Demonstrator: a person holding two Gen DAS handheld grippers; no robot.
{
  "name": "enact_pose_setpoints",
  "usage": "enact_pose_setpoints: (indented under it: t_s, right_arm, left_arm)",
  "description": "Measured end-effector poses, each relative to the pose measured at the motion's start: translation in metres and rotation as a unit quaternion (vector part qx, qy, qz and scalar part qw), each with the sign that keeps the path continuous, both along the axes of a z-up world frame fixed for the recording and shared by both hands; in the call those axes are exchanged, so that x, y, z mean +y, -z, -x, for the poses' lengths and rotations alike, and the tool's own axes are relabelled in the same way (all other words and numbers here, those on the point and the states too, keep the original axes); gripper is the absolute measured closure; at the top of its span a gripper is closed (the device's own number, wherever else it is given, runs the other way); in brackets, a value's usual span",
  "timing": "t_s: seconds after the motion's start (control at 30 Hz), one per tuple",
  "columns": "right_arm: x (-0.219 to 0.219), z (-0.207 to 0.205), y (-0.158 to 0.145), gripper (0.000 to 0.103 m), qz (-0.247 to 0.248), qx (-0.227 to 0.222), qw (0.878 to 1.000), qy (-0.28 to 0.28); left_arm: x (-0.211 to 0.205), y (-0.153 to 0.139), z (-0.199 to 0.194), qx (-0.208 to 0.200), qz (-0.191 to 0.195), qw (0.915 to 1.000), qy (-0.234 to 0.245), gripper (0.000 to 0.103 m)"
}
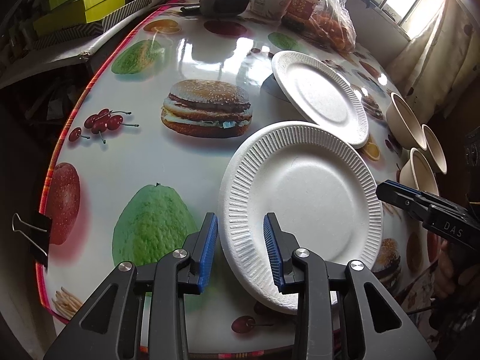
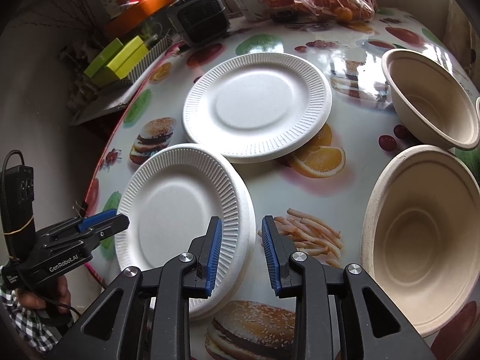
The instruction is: Organize plates and bowls
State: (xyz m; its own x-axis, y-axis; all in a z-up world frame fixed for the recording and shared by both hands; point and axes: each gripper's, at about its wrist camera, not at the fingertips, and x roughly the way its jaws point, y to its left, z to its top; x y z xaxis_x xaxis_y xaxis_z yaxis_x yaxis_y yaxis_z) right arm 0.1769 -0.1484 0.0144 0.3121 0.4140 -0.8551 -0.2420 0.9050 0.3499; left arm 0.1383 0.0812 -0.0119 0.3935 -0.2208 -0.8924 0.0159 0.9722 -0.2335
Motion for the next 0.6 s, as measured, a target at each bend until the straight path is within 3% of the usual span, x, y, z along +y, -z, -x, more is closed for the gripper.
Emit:
enact_pose_setpoints:
  t_s: [0.37,0.6]
  right_arm:
    - [-0.022,-0.014,-0.053,0.059,-0.005,-0.054,0.998,0.016]
    - [-0.046,-0.046,-0.093,0.057,0.007,-0.089,0.995,0.038]
  left_arm:
    - [0.000,-0.038,-0.028,-0.038,0.015,0.9991,0.009,0.066]
    - [-0.005,-0.058,-0.063,-0.050,0.028,0.9984,0.006,0.066]
